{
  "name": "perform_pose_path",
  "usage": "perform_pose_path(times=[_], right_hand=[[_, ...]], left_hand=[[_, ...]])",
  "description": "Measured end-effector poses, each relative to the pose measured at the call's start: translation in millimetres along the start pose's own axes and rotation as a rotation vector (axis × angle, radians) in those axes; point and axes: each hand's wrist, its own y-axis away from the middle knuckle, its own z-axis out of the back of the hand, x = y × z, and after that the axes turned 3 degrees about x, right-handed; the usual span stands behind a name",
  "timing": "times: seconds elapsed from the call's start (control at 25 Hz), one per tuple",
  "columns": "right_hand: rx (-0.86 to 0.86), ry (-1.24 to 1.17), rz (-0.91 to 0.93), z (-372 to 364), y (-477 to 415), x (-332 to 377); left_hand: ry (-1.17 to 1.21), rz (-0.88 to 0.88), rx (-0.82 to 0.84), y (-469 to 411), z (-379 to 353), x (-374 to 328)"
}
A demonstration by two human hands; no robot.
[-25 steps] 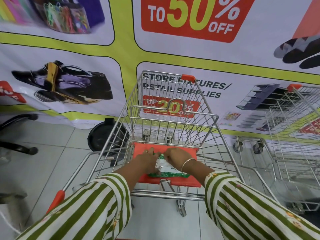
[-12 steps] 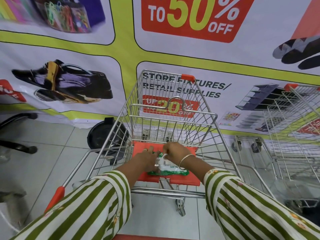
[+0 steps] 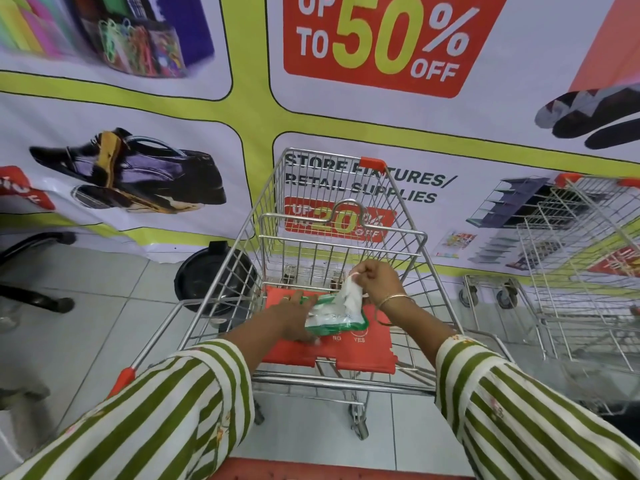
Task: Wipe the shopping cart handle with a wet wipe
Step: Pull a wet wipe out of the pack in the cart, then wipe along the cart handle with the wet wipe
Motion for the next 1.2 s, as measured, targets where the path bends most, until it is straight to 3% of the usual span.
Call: perform_pose_path(times=[0.2,0.44,0.64,0.84,0.96,1.08,1.2], right_hand=[[0.059,0.226,0.065,13.3,12.5,13.5],[0.134,0.243,0.072,21.8,21.2,21.1],[-0.03,0.097,0.065,40.8,25.3,26.2],[-0.236,0.38,0.23,39.4,50.1,43.6],[-0.135,0.531,0.323,25.8,73.6,52.1],[-0.032,0.484,0.332,22.4,98.9,56.4],[0.01,0.389,0.359,26.7,128.8,64.9]], left_hand=[[0.331,-0.123,-0.208,2.9,11.0,-17.7],[0.505,-0.077,-0.251,1.7,5.1,-37.9],[0.858,-0.113,-0.39,22.7,20.7,-49.4],[1.524,-0.014,-0.243,63.9,27.8,-77.7],[1.78,-0.043,-0.21,92.5,36.7,-92.2],[1.837,-0.069,-0.232,125.9,45.0,-96.4],[1.731,-0.091,-0.243,168.6,49.3,-94.2]])
